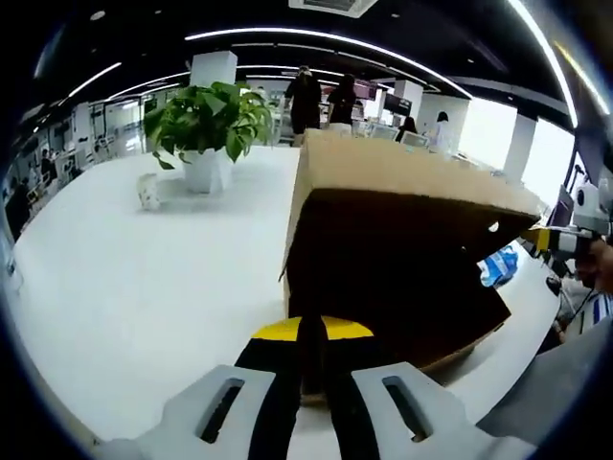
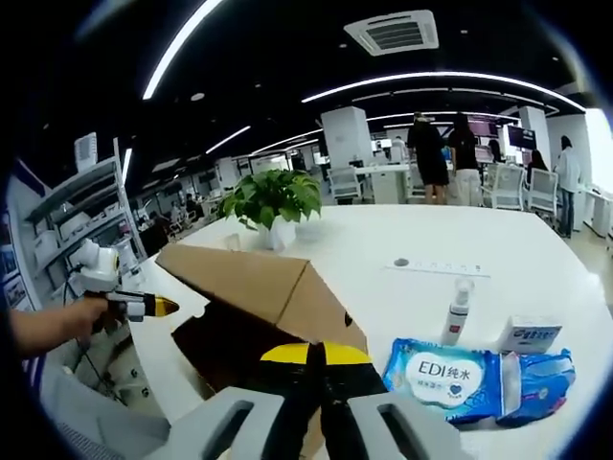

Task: Operate the shoe box by opening the lid, removing the specified soft item, and placing it in the target area until the item is outside and the box remains undamaged.

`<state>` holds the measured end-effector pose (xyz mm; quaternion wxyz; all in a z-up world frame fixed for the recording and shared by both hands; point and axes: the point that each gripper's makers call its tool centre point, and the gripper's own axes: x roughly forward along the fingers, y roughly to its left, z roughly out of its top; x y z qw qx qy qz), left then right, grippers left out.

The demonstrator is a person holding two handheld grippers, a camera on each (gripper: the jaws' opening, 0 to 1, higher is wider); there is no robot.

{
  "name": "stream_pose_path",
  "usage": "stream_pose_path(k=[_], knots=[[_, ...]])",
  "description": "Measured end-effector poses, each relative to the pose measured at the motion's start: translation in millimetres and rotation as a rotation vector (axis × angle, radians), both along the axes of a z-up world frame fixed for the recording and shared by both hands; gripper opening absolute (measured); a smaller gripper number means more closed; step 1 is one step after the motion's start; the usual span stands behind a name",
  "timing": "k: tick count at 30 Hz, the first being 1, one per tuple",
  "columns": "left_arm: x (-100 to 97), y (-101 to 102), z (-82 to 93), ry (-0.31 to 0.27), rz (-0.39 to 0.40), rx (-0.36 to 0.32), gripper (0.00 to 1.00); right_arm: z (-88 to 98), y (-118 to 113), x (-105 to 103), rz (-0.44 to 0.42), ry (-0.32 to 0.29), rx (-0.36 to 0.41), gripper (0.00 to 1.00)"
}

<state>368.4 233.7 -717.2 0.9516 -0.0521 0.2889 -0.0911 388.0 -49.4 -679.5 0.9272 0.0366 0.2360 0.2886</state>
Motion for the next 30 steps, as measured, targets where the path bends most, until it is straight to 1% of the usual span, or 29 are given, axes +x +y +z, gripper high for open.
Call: stream_pose_path(k=[5, 8, 9, 12, 14, 15, 21, 25, 30], knots=[[0.4, -0.7, 6.4, -0.019, 0.000, 0.000, 0.04, -8.5, 1.1, -7.9, 0.005, 0.019, -0.005, 0.00], [-0.8, -0.9, 10.0, -0.032, -0.003, -0.023, 0.04, -16.0, 0.5, -13.6, 0.011, 0.041, -0.002, 0.00], [-0.9, -0.1, 10.6, -0.036, -0.005, -0.023, 0.05, -21.2, 0.8, -17.4, 0.010, 0.063, 0.000, 0.00], [-0.1, 0.1, 14.6, -0.058, -0.021, -0.024, 0.05, -30.3, 2.7, -23.0, 0.020, 0.075, -0.008, 0.00], [-2.7, 1.2, 12.6, -0.047, -0.024, -0.013, 0.04, -31.8, 4.3, -25.4, 0.020, 0.082, -0.002, 0.00], [-4.3, 2.7, 11.7, -0.043, -0.024, -0.003, 0.04, -33.2, 5.6, -26.0, 0.022, 0.083, -0.002, 0.00], [-10.1, 6.4, 8.4, -0.039, -0.032, 0.010, 0.05, -35.5, 8.2, -28.3, 0.032, 0.082, -0.005, 0.00], [-14.6, 5.8, 4.8, -0.031, -0.059, 0.028, 0.06, -37.2, 9.4, -30.6, 0.061, 0.069, -0.024, 0.00], [-20.6, 2.9, 0.3, -0.024, -0.091, 0.035, 0.10, -41.3, 9.3, -36.1, 0.094, 0.058, -0.045, 0.00]])
